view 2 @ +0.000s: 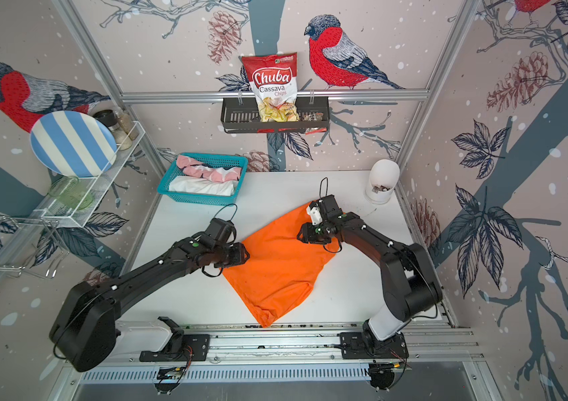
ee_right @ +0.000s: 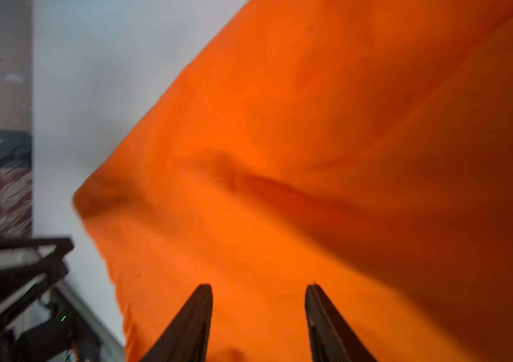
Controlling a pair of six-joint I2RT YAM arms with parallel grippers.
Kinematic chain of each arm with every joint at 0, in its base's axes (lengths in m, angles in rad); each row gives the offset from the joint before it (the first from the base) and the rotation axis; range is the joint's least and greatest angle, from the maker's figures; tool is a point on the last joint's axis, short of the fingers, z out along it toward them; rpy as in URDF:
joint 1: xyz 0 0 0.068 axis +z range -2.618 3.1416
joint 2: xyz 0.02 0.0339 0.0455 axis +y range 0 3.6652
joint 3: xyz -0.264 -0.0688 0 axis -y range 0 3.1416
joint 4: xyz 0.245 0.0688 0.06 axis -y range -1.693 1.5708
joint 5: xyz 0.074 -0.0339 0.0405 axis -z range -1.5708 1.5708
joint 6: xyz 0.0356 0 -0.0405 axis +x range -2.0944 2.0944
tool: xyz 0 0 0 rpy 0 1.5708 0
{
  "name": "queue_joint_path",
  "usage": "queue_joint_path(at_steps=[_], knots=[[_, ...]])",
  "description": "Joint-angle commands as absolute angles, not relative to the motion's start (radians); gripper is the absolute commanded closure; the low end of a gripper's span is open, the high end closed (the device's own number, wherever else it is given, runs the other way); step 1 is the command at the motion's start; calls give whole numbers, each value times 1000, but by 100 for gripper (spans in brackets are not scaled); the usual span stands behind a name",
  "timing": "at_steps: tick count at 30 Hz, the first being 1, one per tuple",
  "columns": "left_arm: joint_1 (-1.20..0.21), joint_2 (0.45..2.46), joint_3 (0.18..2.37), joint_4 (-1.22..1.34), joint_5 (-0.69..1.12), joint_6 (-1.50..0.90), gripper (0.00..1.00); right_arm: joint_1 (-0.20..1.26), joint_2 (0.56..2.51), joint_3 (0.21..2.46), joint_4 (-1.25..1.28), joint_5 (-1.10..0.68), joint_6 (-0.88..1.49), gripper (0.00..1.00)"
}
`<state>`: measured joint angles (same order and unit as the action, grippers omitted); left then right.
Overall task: Roll up the shorts
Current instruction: Adjust the shorts at the center of the board.
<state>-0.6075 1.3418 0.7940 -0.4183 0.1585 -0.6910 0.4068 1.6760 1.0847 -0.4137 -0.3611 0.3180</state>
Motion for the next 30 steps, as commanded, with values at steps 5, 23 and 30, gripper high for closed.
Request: queue_joint_path(at_steps=[5,23,30], knots=[[-653,1449,715,-237,165,-766,51,286,1868,1175,-421,-193,253,54],[-494,2315,1678,-381,219,-462,52,519,1426,595,-292,-258,574,56],[-503,2590,2301,-538,301,-400,51,758,1287,622,-99,-511,743,60]])
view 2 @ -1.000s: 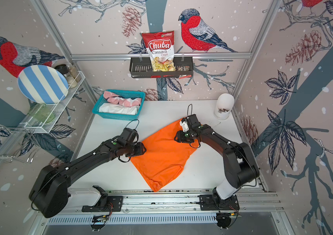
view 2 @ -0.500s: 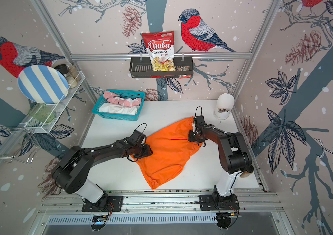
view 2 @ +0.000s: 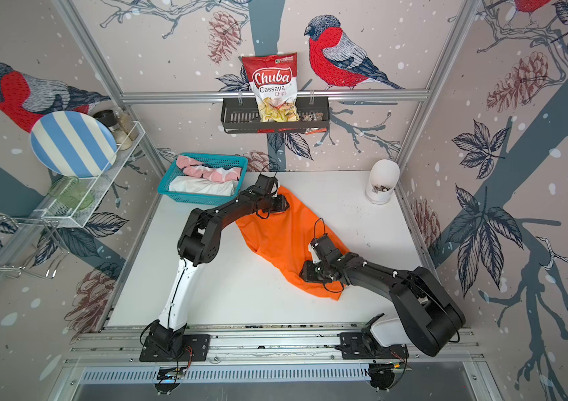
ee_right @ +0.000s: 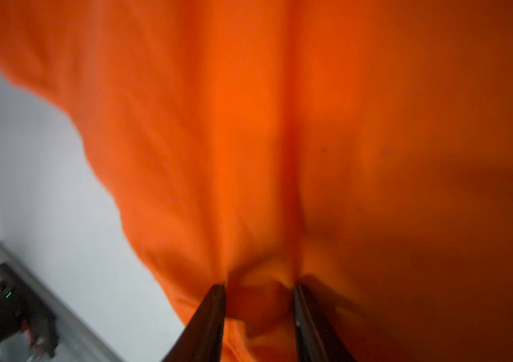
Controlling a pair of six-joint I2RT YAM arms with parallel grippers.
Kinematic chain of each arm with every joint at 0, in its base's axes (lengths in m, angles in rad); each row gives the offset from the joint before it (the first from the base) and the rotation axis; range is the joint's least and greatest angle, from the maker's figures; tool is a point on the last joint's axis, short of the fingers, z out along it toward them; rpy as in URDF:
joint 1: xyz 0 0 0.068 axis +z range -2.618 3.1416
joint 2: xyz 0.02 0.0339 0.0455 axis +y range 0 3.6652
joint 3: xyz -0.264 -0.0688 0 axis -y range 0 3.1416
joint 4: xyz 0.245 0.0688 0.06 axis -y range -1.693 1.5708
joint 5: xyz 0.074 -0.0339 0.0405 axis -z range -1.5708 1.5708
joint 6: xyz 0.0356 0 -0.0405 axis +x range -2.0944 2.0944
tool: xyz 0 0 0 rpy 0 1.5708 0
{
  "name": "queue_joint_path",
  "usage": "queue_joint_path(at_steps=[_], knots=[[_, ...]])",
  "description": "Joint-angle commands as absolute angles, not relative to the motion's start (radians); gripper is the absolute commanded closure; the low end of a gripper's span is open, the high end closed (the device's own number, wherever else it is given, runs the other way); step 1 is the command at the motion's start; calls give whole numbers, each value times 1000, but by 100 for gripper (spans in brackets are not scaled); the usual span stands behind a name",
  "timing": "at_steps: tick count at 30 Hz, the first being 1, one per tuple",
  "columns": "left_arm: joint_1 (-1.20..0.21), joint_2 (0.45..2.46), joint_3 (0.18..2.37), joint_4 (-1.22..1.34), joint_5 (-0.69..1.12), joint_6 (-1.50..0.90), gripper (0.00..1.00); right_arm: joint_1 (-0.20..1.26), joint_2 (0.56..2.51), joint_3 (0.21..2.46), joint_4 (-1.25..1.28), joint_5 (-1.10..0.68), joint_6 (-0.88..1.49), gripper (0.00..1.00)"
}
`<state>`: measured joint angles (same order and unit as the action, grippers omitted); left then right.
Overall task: Roll up the shorts
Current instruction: Adjust the shorts at the center of the board, then roll the shorts at the center of the board.
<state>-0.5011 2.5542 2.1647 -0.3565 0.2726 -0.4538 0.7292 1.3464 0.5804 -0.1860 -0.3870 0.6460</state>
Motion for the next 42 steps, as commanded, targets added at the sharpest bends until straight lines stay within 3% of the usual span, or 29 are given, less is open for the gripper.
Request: queue_joint_path(at_steps=[1,8,15,21,26,35,38,42], knots=[[-505,2575,2324,-547,299,-394,51,753,1261,643,-117,-505,737,59],[-536,2226,2044,-486,240,-379,48,490,1265,730,-286,-452,552,62],[-646,1923,1491,-408,212,-483,48,331,1418,768,-320,-356,433,64],[-669,1866,1186,-249,236,-581,48,272,1487,703,-253,-388,420,69],[-619,2005,1261,-249,226,-533,48,284,1511,660,-163,-457,469,71],[-467,2300,1727,-390,183,-433,50,395,1631,731,10,-542,574,73],[-462,2282,1782,-408,182,-426,50,437,1582,786,-47,-485,560,74],[-473,2141,1687,-376,200,-441,49,495,1476,812,-187,-471,517,73]])
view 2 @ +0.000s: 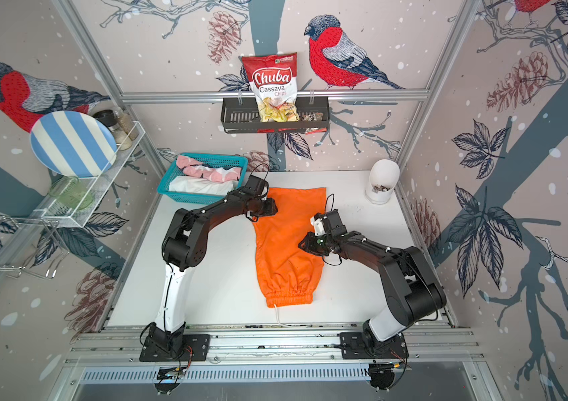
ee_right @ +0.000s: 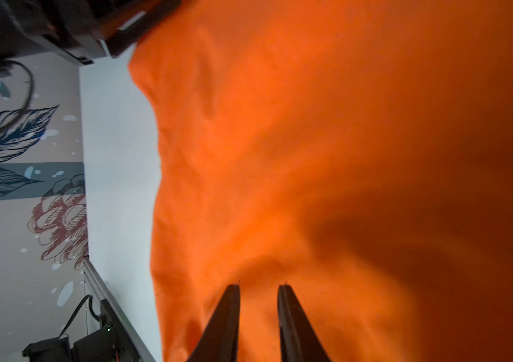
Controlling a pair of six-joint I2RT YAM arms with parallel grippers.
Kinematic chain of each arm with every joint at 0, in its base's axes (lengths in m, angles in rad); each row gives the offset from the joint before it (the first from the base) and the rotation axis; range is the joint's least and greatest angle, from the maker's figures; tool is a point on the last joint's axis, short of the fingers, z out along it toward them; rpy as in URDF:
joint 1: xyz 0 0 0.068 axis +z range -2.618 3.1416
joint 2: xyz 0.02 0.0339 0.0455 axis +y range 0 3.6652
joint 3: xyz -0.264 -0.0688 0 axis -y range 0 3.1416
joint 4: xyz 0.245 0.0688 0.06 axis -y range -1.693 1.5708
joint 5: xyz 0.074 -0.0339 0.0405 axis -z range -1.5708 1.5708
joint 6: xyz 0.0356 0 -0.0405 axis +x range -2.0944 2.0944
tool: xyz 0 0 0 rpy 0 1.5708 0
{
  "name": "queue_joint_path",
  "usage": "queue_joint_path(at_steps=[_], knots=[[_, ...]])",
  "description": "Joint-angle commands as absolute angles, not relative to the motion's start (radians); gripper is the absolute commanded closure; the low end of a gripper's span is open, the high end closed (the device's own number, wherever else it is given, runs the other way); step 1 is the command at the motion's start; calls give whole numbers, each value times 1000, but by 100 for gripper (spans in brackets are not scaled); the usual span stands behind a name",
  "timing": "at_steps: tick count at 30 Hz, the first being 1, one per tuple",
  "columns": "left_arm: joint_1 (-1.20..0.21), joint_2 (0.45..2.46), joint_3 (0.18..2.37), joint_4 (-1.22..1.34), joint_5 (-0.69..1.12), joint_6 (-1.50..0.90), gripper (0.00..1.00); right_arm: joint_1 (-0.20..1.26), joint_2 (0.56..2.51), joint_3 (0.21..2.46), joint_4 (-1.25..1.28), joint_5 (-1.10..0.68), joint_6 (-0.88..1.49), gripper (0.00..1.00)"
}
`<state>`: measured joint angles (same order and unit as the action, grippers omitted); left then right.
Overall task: Roll up the shorts
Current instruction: Roll the shorts at the center of the board.
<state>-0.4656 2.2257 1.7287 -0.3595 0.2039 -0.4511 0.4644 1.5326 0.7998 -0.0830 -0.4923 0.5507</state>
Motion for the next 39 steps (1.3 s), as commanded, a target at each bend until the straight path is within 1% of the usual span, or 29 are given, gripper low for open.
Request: queue_joint_path(at_steps=[1,5,8,11,13,15,19,22,26,29,32,35,39], knots=[[-479,2102,1655,-370,200,-443,49,511,1448,810,-229,-462,506,73],[-541,1931,1522,-385,184,-446,48,581,1291,754,-397,-402,507,72],[-623,1822,1417,-405,171,-458,48,615,1175,695,-484,-428,525,72],[-696,1731,1289,-395,158,-498,48,667,1112,659,-556,-435,547,73],[-723,1685,1219,-383,153,-530,48,700,1087,626,-563,-445,570,75],[-737,1652,1162,-372,146,-552,47,729,1081,569,-497,-496,607,76],[-742,1609,1090,-353,146,-576,47,752,1162,472,-284,-540,667,80],[-744,1589,1064,-364,143,-577,47,756,1287,422,-67,-569,734,85],[-744,1545,1041,-395,131,-572,49,759,1430,444,127,-557,793,89],[-746,1513,1011,-419,132,-568,51,759,1502,500,193,-557,808,90],[-746,1474,956,-458,89,-587,52,751,1553,563,224,-542,814,90],[-745,1422,900,-492,54,-620,51,739,1559,610,240,-534,821,90],[-746,1364,812,-480,54,-679,42,714,1516,651,191,-517,792,90]])
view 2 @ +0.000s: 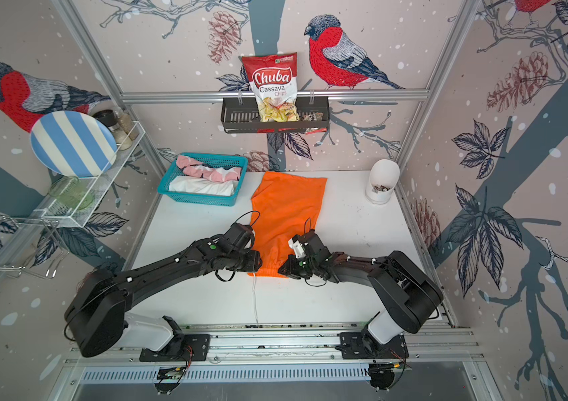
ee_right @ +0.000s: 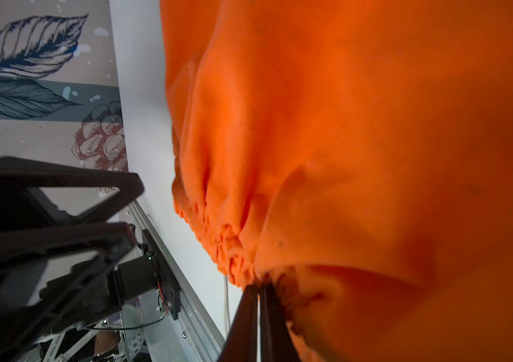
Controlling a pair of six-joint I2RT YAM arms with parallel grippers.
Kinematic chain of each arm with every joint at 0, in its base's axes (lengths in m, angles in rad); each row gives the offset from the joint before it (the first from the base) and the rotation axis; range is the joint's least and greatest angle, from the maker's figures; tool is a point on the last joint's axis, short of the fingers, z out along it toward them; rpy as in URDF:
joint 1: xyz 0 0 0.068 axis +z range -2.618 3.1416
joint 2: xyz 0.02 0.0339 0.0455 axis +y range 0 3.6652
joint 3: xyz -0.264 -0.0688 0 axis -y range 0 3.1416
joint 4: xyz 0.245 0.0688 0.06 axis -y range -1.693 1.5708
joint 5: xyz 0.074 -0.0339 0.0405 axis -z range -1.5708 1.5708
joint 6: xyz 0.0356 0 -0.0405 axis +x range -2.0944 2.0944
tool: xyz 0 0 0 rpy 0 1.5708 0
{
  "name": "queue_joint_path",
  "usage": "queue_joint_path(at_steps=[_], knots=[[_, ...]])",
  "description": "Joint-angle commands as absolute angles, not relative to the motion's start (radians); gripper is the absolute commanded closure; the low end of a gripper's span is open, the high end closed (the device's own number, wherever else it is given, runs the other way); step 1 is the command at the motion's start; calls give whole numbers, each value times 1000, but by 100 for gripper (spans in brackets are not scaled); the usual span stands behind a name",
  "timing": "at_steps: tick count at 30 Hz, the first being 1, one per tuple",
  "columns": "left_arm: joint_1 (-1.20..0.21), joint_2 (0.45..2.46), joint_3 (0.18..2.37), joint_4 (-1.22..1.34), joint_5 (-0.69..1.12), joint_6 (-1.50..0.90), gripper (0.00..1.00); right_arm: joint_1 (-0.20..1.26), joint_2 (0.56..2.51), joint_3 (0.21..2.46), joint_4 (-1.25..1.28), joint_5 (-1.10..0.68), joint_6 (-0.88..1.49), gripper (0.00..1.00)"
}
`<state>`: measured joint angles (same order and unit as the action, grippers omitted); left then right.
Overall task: Roll up the shorts
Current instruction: Roll the shorts at the center of the board.
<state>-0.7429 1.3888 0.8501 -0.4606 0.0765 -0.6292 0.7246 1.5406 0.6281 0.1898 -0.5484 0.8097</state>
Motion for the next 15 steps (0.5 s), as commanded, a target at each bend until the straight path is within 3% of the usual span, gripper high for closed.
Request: queue_joint_path(at_steps=[1,5,15], knots=[[-746,1351,786,-454,66,-694,40,707,1500,659,168,-516,778,90],[-742,1350,719,-349,111,-723,34,691,1444,705,41,-493,703,86],[-638,1378,669,-164,190,-741,32,679,1320,732,-90,-447,650,79]])
